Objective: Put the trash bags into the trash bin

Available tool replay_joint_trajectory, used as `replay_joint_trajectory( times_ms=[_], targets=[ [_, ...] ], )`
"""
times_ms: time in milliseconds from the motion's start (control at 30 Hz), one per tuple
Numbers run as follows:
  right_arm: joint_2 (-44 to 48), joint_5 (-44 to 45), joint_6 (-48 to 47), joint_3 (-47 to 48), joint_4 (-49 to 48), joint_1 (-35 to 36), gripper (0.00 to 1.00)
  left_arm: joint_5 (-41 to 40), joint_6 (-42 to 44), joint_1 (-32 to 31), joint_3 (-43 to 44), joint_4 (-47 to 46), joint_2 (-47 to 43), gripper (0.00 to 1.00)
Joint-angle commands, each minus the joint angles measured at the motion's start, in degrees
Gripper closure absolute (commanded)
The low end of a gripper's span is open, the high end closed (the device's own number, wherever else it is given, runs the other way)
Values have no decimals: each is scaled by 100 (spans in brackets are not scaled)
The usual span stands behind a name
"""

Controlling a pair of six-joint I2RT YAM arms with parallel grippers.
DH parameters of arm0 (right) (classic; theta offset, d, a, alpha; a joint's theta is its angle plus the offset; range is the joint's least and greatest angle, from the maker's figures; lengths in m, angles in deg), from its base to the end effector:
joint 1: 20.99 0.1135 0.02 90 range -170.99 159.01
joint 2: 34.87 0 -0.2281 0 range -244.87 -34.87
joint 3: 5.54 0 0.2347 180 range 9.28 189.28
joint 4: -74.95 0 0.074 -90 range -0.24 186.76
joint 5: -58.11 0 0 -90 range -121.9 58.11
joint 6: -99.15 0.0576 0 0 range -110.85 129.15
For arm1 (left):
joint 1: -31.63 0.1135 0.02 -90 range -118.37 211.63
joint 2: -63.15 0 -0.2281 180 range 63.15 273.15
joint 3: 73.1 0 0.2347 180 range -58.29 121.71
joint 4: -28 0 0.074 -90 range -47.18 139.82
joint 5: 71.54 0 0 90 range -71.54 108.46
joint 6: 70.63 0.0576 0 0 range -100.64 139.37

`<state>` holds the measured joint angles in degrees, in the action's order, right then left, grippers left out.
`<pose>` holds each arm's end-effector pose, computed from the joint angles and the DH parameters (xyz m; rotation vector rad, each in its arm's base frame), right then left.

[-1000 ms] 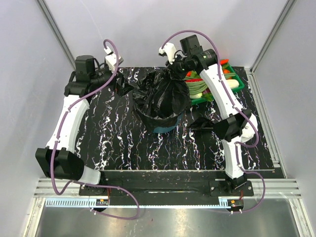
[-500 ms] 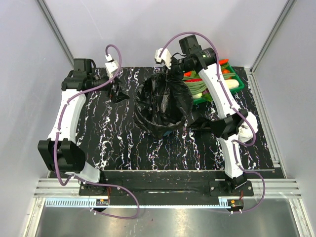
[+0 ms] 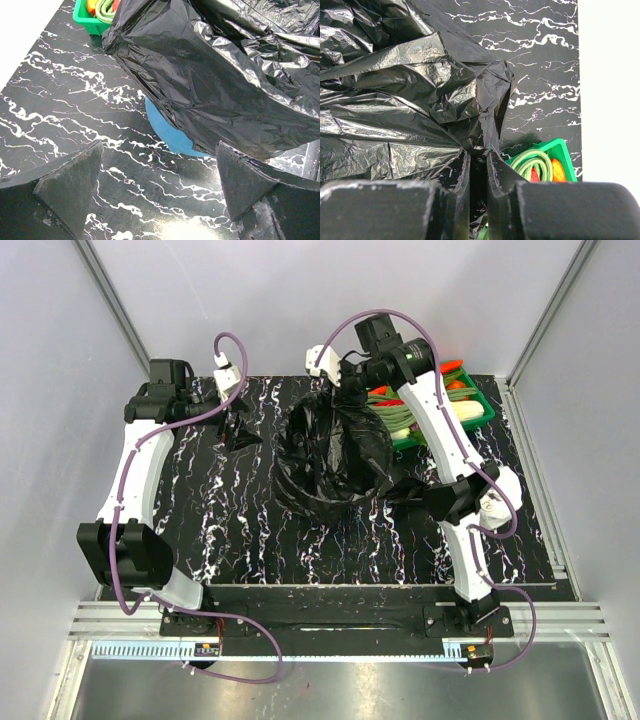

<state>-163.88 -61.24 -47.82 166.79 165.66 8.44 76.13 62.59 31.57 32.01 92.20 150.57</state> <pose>0.3506 0.2302 0.3603 -1.7325 1.5043 0.3687 0.3054 -0.0490 0.3367 1.1441 1.6945 -0.7294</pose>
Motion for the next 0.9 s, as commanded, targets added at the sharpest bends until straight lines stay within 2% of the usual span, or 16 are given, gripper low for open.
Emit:
replay_joint_trajectory(
  times_ms=[0,367,633,867],
  targets=[
    [-9,605,-271,183,515,282,89,324,318,5,67,-96,-23,1],
    [-265,816,300,140,-532,406,63,113,582,172,-145,-105,-58,1],
    [-484,1115,388,166,-962,414,52,192,705,304,-83,-105,100,1],
    [-450,1387,766,210,-1446,423,35,306,548,374,-48,-350,381,1]
  ],
)
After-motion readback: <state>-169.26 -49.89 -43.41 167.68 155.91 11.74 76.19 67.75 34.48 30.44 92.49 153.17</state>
